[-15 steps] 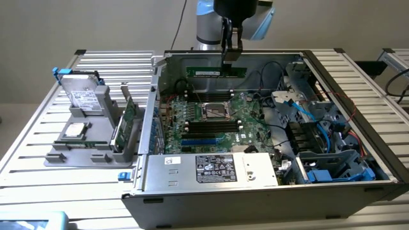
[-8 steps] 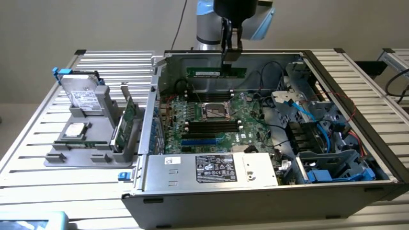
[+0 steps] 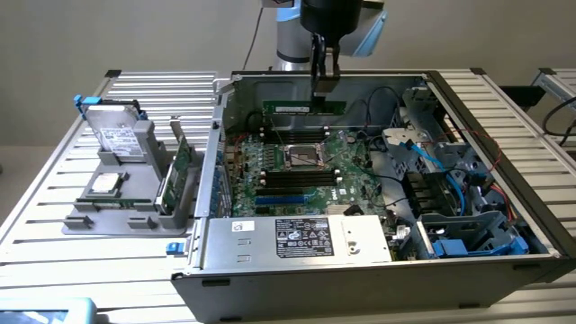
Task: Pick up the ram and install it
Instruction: 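Insert the ram into the slot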
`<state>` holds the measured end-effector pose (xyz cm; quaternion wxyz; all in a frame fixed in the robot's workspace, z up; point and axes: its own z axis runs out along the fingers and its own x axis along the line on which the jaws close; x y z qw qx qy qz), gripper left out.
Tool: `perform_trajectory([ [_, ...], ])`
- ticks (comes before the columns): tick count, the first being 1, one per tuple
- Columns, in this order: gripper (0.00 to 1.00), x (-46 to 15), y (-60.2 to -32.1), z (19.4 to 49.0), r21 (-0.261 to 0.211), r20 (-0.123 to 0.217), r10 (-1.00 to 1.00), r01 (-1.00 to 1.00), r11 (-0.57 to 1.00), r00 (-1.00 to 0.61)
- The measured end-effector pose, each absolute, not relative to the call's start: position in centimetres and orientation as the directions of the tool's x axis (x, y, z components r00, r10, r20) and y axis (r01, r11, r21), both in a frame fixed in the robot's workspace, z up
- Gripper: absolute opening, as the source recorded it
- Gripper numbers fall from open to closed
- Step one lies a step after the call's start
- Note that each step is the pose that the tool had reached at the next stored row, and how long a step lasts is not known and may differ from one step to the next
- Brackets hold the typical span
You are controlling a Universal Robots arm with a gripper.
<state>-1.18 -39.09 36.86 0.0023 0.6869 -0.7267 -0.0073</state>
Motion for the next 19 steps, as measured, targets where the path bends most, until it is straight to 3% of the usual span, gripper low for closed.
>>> perform_trajectory([
  [19,0.12,-1.1,-38.9,34.8,0.012,0.023,-0.998,-0.998,0.056,-0.055],
])
